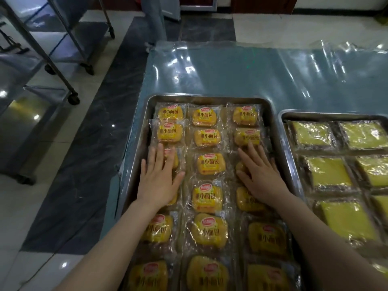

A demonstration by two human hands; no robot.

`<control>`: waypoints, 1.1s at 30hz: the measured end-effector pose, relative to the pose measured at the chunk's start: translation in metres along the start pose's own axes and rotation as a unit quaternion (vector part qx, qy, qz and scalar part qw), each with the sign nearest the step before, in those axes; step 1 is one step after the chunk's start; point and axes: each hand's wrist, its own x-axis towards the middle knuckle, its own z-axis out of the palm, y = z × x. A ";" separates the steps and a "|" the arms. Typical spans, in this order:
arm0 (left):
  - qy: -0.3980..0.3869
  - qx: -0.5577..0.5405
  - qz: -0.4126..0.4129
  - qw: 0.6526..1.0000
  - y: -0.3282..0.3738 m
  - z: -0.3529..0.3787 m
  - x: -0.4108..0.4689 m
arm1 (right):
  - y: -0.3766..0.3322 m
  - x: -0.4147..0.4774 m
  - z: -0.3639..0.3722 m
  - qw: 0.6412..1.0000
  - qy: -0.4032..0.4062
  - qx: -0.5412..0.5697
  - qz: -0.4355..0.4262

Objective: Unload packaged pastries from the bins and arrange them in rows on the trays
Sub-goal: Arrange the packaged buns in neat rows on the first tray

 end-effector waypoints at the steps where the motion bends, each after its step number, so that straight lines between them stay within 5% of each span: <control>1: 0.000 -0.001 0.002 1.000 0.000 0.001 0.002 | -0.002 0.001 0.001 1.000 0.004 0.001 0.017; 6: 0.004 -0.013 0.009 1.000 -0.003 0.004 0.010 | -0.010 0.008 0.006 0.998 0.019 -0.005 0.064; 13: 0.035 -0.020 0.025 0.999 -0.004 -0.003 -0.014 | -0.011 -0.023 -0.004 0.996 0.092 0.005 0.012; 20: -0.002 0.005 0.016 1.000 -0.005 0.007 -0.043 | -0.016 -0.053 0.016 1.000 -0.016 -0.022 0.004; 33: 0.029 -0.006 0.073 0.997 -0.005 0.000 -0.020 | -0.022 -0.038 0.020 0.999 0.042 -0.027 -0.002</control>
